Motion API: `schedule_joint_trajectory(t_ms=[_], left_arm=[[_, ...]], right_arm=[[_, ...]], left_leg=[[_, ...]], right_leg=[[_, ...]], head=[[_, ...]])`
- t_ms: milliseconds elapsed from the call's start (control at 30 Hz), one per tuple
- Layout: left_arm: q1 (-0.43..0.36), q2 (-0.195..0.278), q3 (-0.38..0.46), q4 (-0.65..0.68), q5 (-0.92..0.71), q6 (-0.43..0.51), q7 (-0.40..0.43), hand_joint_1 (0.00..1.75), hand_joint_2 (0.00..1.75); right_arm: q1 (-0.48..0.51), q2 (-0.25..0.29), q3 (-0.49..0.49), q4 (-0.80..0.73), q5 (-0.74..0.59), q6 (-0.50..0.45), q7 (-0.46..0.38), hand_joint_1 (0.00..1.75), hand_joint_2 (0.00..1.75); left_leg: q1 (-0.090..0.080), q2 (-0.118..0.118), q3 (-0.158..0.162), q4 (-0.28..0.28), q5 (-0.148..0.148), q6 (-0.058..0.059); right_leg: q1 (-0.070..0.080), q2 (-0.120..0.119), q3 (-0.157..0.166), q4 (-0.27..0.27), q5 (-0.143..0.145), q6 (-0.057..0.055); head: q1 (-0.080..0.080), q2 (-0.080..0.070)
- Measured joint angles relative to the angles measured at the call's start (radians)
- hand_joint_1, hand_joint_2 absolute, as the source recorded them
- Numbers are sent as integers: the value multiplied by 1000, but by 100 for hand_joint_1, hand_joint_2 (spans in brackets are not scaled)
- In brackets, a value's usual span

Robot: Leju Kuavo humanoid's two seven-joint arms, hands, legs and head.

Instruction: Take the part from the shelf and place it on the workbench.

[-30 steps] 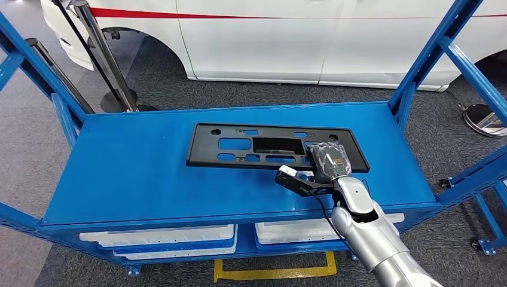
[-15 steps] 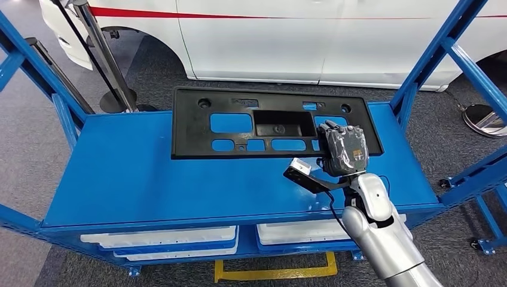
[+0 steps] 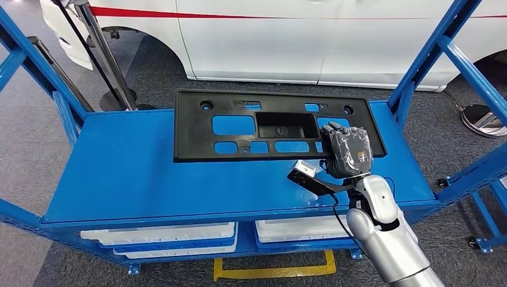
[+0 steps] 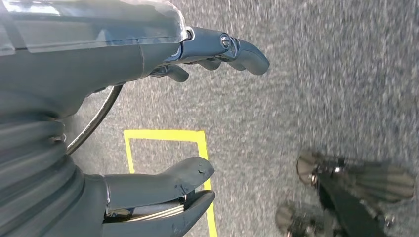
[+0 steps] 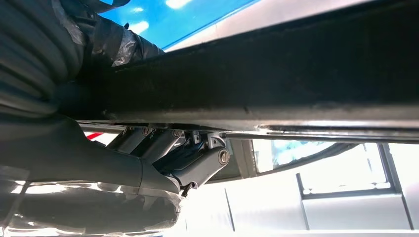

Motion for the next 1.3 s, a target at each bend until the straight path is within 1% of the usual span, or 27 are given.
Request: schedule_joint_trajectory(t_ms=[100,167,200,233,300,333,400,433,467,533,567,600,700,733,767,800,867,933,967,1000,1067,1100,1133,1200,1233,1267,1300], left_arm=[[0,-1,0,0,0,0,0,0,175],[0,-2,0,0,0,1,0,0,175],[1,-4,0,0,0,1,0,0,175],[2,-6,0,0,-3,1,2,0,175],[4,-8,0,-2,-8,-2,5,0,175],[4,-8,0,-3,-11,-3,6,0,175],[3,-8,0,-7,-12,-4,8,0,175],[2,-8,0,-10,-12,-5,9,0,175],[2,-9,0,-13,-12,-7,10,0,175],[4,-12,2,-19,-12,-13,14,0,175],[6,-15,3,-24,-12,-17,16,0,175],[7,-18,5,-29,-12,-20,18,0,175],[9,-27,10,-45,-12,-25,19,0,175],[10,-28,10,-50,-12,-27,20,0,175],[11,-30,11,-54,-12,-29,20,0,175],[12,-32,12,-58,-12,-31,20,0,175],[13,-36,13,-65,-12,-35,20,0,175],[13,-40,14,-71,-13,-37,20,0,175],[13,-42,15,-73,-13,-37,20,0,175],[13,-43,15,-75,-14,-38,20,0,175],[15,-43,17,-78,-14,-39,20,0,175],[16,-43,17,-79,-16,-39,20,0,175],[17,-42,18,-81,-17,-40,20,0,175],[18,-42,18,-83,-20,-41,20,0,175],[18,-42,18,-83,-20,-42,20,0,175],[18,-42,18,-84,-20,-42,20,0,175],[17,-42,18,-85,-20,-42,20,0,175]], right_arm=[[1,-1,0,-2,0,0,0,175,175],[3,-2,-1,-7,-1,1,-2,175,175],[4,-3,-1,-12,-2,3,-3,175,175],[8,-3,-2,-15,-5,6,-4,175,175],[18,-5,-3,-21,-11,12,-6,175,175],[23,-6,-5,-24,-13,14,-8,175,175],[26,-8,-11,-30,-14,15,-9,175,175],[26,-9,-15,-33,-16,17,-9,175,175],[26,-9,-18,-35,-19,19,-11,175,175],[26,-10,-21,-36,-25,27,-14,175,175],[27,-11,-23,-36,-28,31,-16,175,175],[27,-12,-25,-36,-30,34,-18,175,175],[28,-13,-29,-36,-34,38,-22,175,175],[28,-13,-29,-36,-35,40,-22,175,175],[29,-13,-29,-36,-37,41,-22,175,175],[30,-13,-29,-36,-39,43,-23,175,175],[30,-13,-31,-37,-45,45,-23,175,175],[30,-13,-36,-42,-49,45,-23,175,175],[30,-13,-38,-44,-49,45,-24,175,175],[28,-13,-40,-46,-49,46,-24,175,175],[26,-13,-42,-47,-51,47,-25,175,175],[25,-13,-43,-47,-51,47,-25,175,175],[26,-13,-43,-47,-52,47,-25,175,175],[29,-14,-43,-48,-53,48,-25,175,175],[29,-14,-44,-48,-53,48,-25,175,175],[30,-14,-44,-48,-54,48,-25,175,175],[32,-14,-44,-48,-54,48,-25,175,175]], left_leg=[[-2,-1,-2,0,3,-6],[-3,-3,-5,-1,13,-22],[-1,-3,-20,35,-20,-35],[0,-2,-39,110,-70,-45],[4,3,-41,224,-151,-57],[5,4,-5,212,-143,-57],[3,4,94,70,-119,-50],[0,3,125,21,-117,-46],[-2,3,138,-5,-120,-41],[-3,3,133,-15,-108,-30],[-1,5,129,-20,-99,-23],[2,7,122,-24,-87,-13],[2,11,84,-26,-53,4],[1,11,69,-24,-43,4],[0,11,54,-21,-34,3],[-1,10,38,-17,-25,2],[-2,9,11,-7,-10,-2],[-5,7,-4,-1,3,-9],[-5,7,-6,-1,10,-15],[-6,6,-8,-3,18,-20],[-5,4,-13,-2,23,-33],[-5,4,-21,12,2,-38],[-4,3,-33,42,-37,-44],[2,4,-61,152,-142,-53],[4,5,-71,213,-175,-56],[5,5,-73,259,-182,-59],[6,5,-61,277,-165,-61]], right_leg=[[5,2,-1,8,8,-4],[11,4,-11,10,25,-15],[11,2,-25,7,41,-28],[12,-2,-45,6,57,-39],[11,-9,-88,5,93,-53],[12,-11,-104,9,103,-52],[13,-11,-119,17,113,-44],[14,-12,-122,19,119,-39],[14,-13,-124,19,125,-32],[15,-13,-124,14,139,-19],[14,-11,-128,17,133,-13],[14,-9,-136,34,109,-9],[13,-5,-180,188,-30,-2],[13,-5,-189,244,-57,-1],[13,-5,-187,277,-60,-1],[13,-5,-168,275,-41,-2],[15,-4,-83,178,7,-9],[20,-3,7,49,8,-20],[23,-3,30,10,1,-24],[26,-3,36,-6,-2,-27],[22,-6,24,-13,16,-38],[19,-9,14,-16,27,-46],[16,-11,3,-19,40,-54],[15,-14,-26,-18,63,-61],[15,-14,-43,-16,74,-61],[15,-15,-60,-13,85,-60],[14,-16,-77,-9,95,-58]], head=[[0,0],[0,0],[-1,0],[-1,0],[-2,0],[-2,0],[-2,0],[-2,0],[-2,0],[-1,0],[-1,0],[-1,0],[-1,0],[-1,0],[-1,0],[-1,0],[-1,0],[-1,0],[-1,0],[-1,0],[0,0],[-1,0],[0,0],[-1,0],[-1,0],[-1,0],[-1,0]])
